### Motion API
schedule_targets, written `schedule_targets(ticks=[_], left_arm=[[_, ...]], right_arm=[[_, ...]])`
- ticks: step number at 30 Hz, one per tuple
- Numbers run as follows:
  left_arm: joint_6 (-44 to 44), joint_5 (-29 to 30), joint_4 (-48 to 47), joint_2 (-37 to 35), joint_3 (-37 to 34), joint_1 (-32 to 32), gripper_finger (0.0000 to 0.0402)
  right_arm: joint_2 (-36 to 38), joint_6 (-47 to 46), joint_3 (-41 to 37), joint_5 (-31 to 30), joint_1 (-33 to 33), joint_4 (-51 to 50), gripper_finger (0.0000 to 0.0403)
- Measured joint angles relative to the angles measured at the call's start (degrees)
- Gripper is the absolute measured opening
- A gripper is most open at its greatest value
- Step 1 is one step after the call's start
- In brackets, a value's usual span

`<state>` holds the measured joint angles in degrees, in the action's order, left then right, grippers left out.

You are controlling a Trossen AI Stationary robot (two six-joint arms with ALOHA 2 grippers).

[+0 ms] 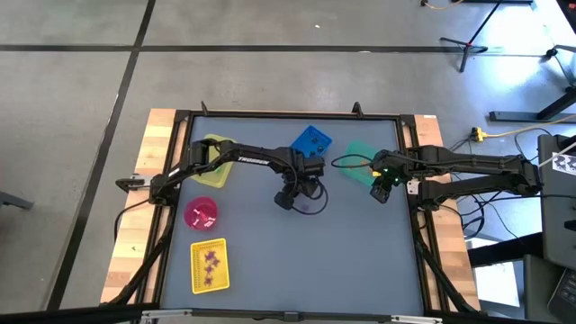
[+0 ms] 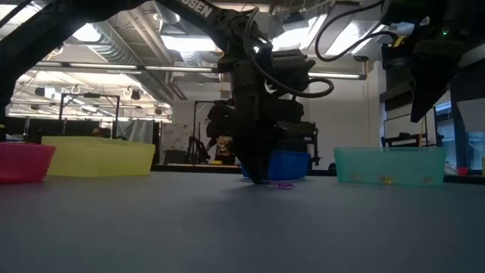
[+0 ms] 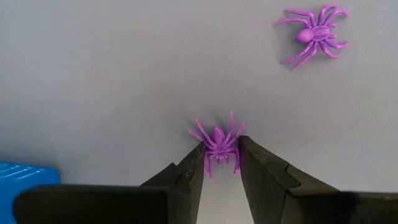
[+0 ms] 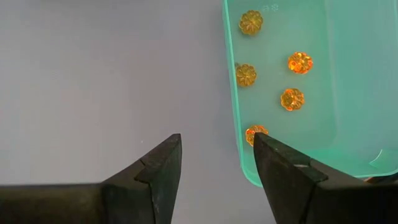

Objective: Sort Halloween decoration
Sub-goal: Put the purple spider toy into the yellow basket

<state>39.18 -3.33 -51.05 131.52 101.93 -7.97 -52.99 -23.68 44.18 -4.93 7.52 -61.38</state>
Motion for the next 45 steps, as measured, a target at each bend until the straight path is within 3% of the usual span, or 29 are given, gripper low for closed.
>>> schedule_targets(ticks=[26,45], left_arm=[[-0.6,-0.9,-4.1,-1.0,1.1,2.8,0.0091],[-9.1,4.4,-5.2,-1.0,1.2,1.9,0.0092]], right_arm=[[0.0,0.0,0.0,0.0,0.0,0.4,0.0200],[0.0,0.0,0.0,0.0,0.0,0.4,0.0200]])
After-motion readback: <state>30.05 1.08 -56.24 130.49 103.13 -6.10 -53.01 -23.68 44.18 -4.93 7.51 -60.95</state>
